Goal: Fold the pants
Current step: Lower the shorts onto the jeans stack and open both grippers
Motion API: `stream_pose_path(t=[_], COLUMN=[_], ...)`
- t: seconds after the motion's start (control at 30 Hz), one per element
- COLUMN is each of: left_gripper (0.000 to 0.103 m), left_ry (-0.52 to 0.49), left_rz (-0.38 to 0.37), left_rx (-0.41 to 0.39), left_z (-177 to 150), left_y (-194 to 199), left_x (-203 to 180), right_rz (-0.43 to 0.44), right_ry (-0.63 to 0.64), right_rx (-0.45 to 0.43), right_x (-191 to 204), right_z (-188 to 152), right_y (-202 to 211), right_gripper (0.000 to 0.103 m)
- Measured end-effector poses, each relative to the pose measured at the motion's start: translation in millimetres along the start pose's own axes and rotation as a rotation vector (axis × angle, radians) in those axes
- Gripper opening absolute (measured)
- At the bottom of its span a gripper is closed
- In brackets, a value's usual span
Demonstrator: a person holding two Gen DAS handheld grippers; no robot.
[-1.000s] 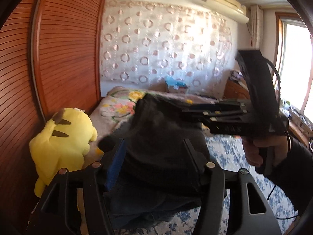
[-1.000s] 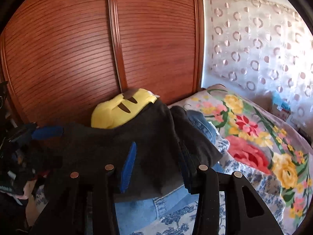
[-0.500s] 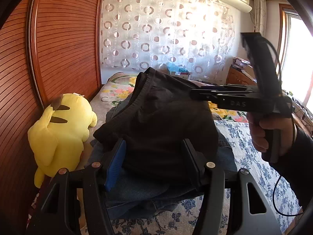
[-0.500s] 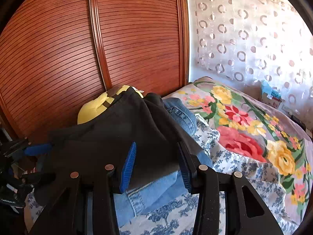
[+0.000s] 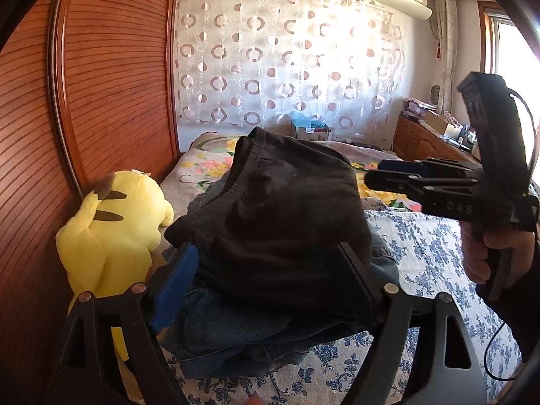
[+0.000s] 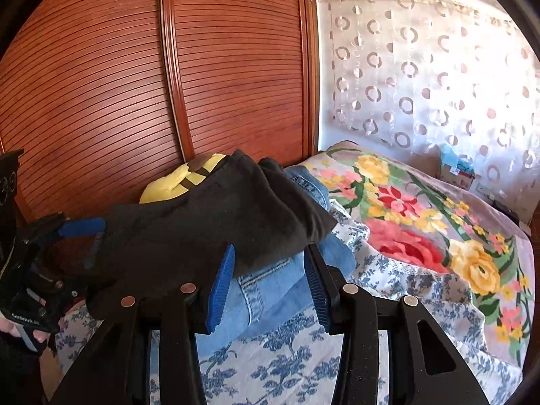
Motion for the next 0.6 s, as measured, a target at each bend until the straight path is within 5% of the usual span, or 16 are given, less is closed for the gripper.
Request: stream_pose_path(t=[0.6], left_gripper=[0.086], left_ry=[-0.024], left_rz=[-0.013], left_rx=[-0.069], left_z=[10], left_y=[24], left_x=[-19], right_rz=[-0.054], right_ry=[-0.036], right_rx=[-0.036], right_x=[14], right_z=[-15], right_y=[32], right_gripper=[0.045])
Point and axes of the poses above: each gripper's, at about its wrist camera, not at the fingertips, and y roughly against the way its jaws point, x to its left, z to its top, the point moved 2 cm from there along -y, roughly the way its jaws point, and after that the axes turned 5 degrees about -x, right-handed, at the moved point
